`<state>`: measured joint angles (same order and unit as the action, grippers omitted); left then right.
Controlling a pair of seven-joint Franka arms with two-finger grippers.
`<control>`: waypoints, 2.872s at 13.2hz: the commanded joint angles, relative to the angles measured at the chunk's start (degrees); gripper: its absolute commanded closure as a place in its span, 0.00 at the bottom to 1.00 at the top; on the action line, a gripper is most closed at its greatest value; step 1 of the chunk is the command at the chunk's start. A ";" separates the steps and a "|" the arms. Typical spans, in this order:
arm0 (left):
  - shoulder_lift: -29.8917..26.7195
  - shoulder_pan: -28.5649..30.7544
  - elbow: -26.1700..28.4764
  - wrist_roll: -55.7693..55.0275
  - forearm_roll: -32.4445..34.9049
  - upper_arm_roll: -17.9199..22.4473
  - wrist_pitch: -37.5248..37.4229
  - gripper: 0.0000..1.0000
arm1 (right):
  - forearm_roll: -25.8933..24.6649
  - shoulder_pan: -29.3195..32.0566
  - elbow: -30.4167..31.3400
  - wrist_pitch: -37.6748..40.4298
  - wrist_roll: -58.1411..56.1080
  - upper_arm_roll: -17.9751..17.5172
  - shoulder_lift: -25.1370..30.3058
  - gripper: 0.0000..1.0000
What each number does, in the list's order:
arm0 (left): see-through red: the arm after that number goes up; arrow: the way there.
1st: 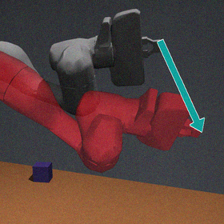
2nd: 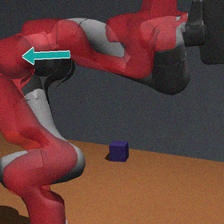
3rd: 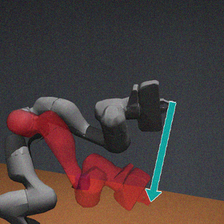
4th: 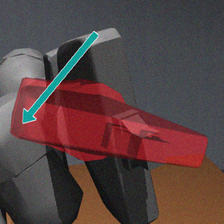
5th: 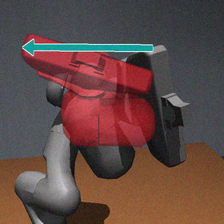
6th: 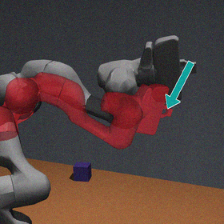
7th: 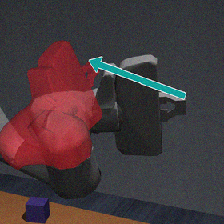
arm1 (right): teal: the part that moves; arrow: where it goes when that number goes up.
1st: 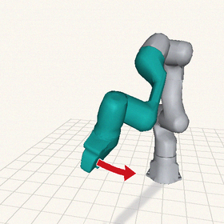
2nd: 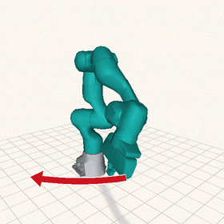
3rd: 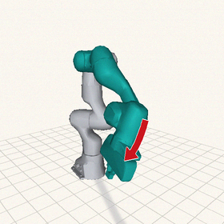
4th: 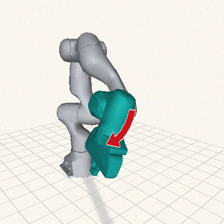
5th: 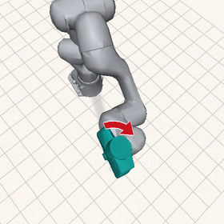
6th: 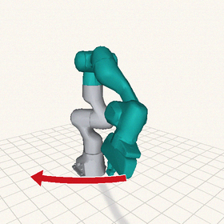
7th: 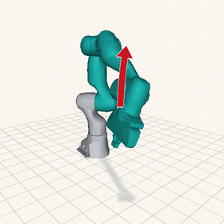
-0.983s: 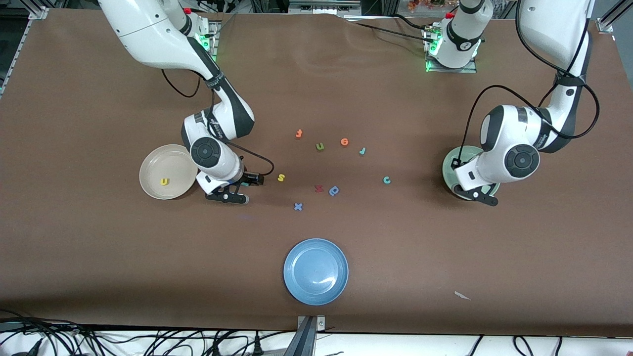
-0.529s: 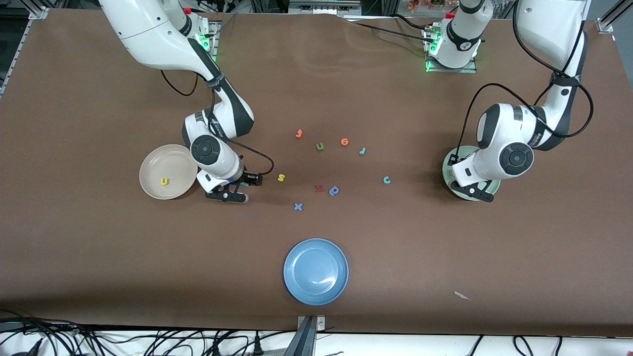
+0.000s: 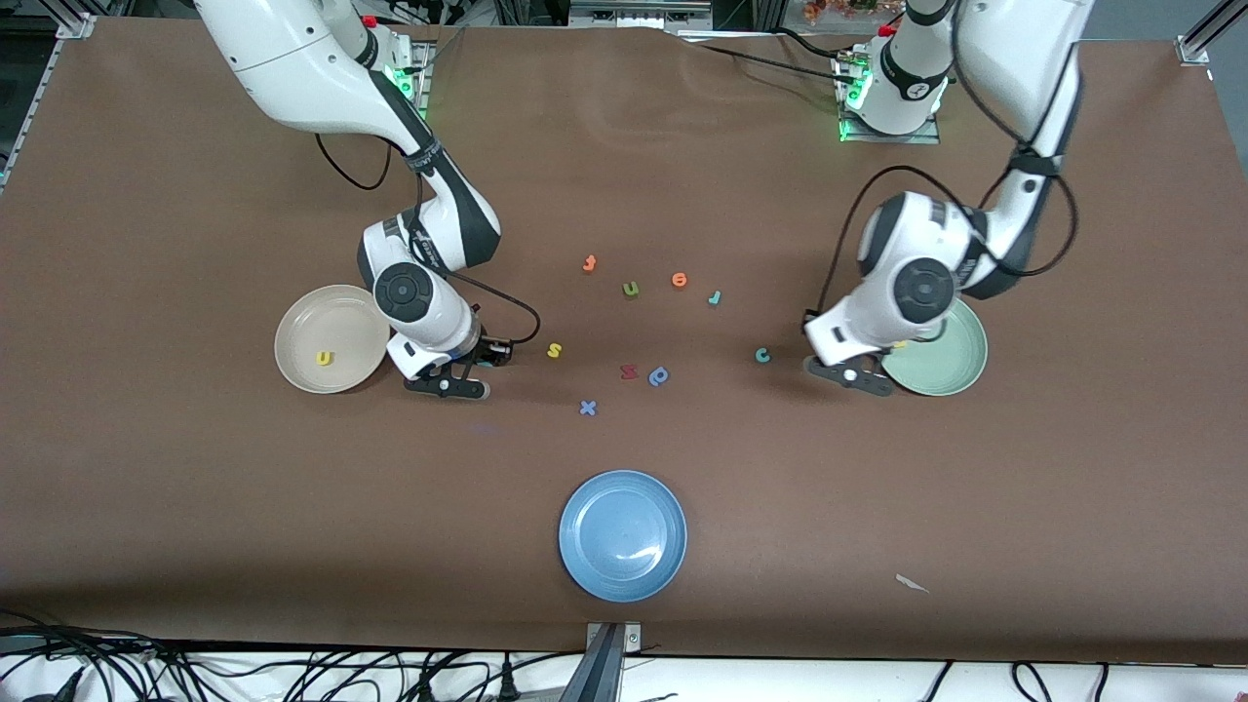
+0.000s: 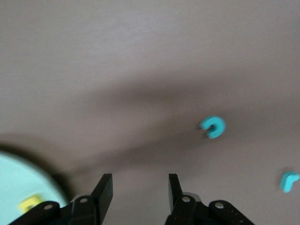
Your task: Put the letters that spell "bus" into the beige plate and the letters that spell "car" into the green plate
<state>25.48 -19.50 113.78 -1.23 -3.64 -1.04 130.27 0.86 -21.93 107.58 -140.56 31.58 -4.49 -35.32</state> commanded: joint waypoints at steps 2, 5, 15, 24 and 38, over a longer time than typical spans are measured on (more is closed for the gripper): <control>3.78 -2.29 -1.45 -4.74 -1.37 -0.72 4.37 0.44 | -0.42 0.04 0.44 0.19 0.15 0.27 0.77 0.72; 5.11 -3.35 -1.45 -8.17 -1.45 -0.98 5.96 0.44 | -0.60 0.13 -1.05 9.83 -0.37 1.50 5.42 0.72; 8.09 -5.37 -1.54 -9.94 -5.94 -1.16 11.40 0.45 | -0.86 0.83 5.61 20.95 -29.56 18.12 10.27 0.72; 8.45 -5.64 -2.33 -9.76 -6.02 -1.07 12.29 0.59 | 0.19 1.01 6.43 18.90 -26.95 16.46 12.37 0.01; -2.00 3.49 -0.58 9.51 -2.60 1.99 1.49 1.00 | 0.10 -9.89 -9.23 1.53 18.16 0.54 -3.08 0.01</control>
<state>27.29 -19.73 110.85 -1.39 -7.26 -0.54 134.25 0.67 -31.62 100.51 -137.58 48.45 -4.21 -36.44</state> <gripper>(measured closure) 0.802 0.004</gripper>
